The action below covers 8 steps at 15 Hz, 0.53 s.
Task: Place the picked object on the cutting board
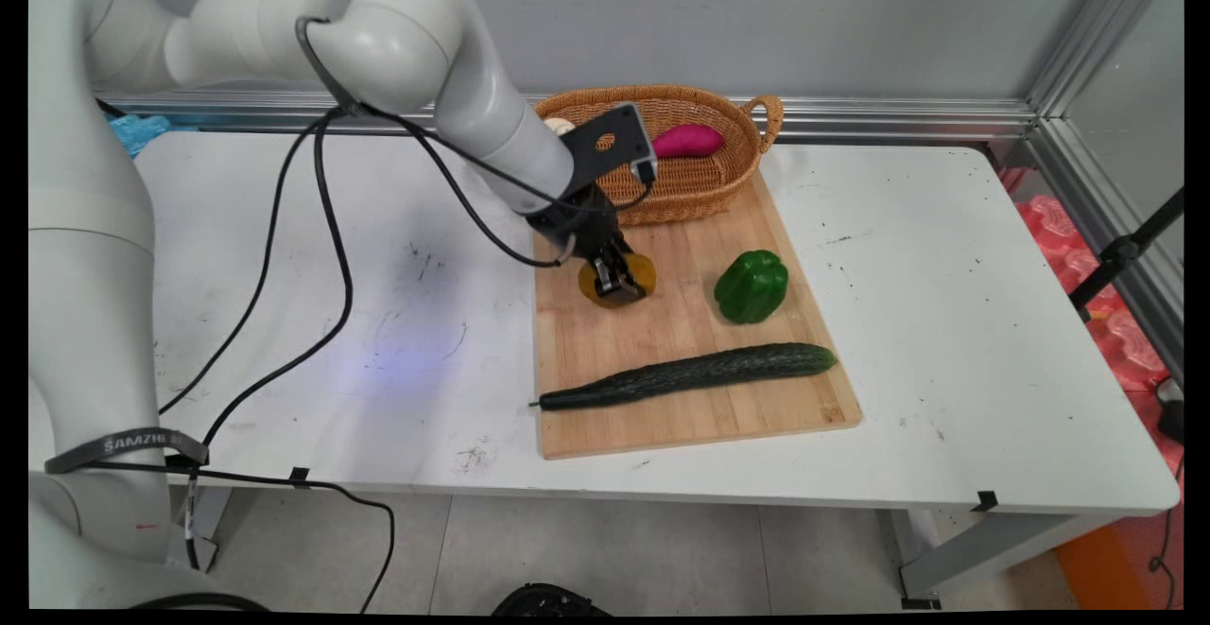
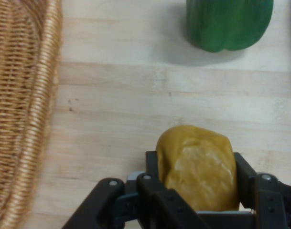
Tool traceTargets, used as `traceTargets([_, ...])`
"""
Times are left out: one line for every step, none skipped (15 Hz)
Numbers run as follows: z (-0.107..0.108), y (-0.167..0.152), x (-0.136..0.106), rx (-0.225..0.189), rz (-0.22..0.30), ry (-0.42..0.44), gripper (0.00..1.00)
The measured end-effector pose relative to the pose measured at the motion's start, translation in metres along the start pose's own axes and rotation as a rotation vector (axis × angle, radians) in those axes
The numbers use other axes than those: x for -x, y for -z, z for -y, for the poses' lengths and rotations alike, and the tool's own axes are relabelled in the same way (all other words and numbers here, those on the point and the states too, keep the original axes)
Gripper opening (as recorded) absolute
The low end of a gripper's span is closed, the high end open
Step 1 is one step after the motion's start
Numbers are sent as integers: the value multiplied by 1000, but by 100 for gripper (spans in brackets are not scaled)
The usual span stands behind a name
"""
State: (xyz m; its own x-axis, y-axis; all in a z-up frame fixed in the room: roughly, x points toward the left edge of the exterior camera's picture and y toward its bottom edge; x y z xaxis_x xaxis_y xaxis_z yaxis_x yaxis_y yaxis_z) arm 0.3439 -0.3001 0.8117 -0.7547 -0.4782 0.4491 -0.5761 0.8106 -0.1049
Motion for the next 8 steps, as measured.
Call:
traceTargets([-1,-4,2,4,-2,5,0])
traceTargets([-3,-8,3,8,-4,10,0])
traceTargets([-4,-12,5,11,-7,15,0])
traceTargets([-5,-15,6,13,-8,19,0])
traceTargets([-5,-16,7,14,-9,23,0])
traceTargets([-6,-19,8,15,-10,27,0])
traceTargets([-6,-20,8,15,-11,30,0])
traceTargets([-7,-23,9,17,-12,35,0])
